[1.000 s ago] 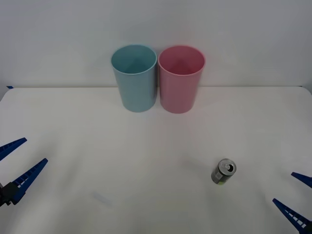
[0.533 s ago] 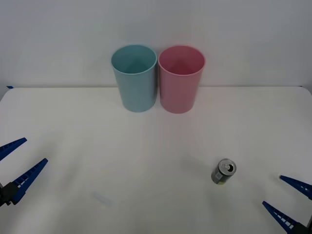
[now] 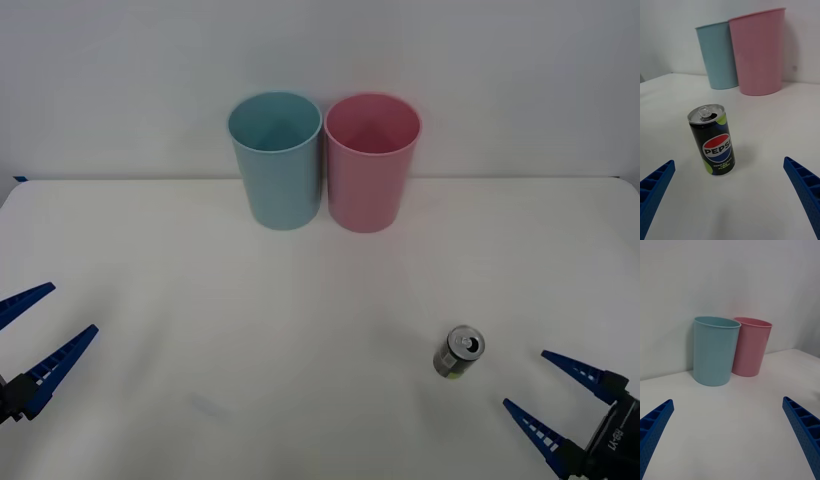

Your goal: Grasp the object on the table and drop it into the matching bin: aluminum can to the light blue bin, PET bottle to the pink bin.

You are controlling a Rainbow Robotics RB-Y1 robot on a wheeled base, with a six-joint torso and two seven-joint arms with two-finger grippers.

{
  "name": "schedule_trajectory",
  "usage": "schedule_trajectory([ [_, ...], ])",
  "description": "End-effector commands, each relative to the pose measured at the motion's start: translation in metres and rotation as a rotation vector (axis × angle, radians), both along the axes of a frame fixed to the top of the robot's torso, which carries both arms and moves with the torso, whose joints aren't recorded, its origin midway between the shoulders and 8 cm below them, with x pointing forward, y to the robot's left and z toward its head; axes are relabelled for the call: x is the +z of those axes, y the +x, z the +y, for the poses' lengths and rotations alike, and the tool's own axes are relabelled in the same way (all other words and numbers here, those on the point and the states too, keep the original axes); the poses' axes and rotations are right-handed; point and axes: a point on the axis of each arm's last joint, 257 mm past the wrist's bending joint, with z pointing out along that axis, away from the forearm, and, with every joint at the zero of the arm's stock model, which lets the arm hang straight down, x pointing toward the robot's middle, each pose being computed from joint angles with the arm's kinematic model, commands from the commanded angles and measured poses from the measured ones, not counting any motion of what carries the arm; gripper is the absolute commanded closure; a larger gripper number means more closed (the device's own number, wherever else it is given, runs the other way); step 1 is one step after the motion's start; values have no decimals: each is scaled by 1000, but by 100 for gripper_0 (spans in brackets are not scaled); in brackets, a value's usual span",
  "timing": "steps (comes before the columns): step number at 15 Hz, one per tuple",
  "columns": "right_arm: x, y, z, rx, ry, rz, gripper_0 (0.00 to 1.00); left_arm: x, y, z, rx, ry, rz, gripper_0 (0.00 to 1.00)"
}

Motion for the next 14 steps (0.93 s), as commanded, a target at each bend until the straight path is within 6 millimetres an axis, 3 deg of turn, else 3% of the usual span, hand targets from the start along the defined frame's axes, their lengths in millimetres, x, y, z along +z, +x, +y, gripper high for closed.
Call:
schedule_trajectory([
  [1,-4,7,9,-7,0,-7,0,0,0,0,0,0,0,0],
  [14,-17,40,61,-13,-15,-32,0,0,0,0,0,0,0,0],
])
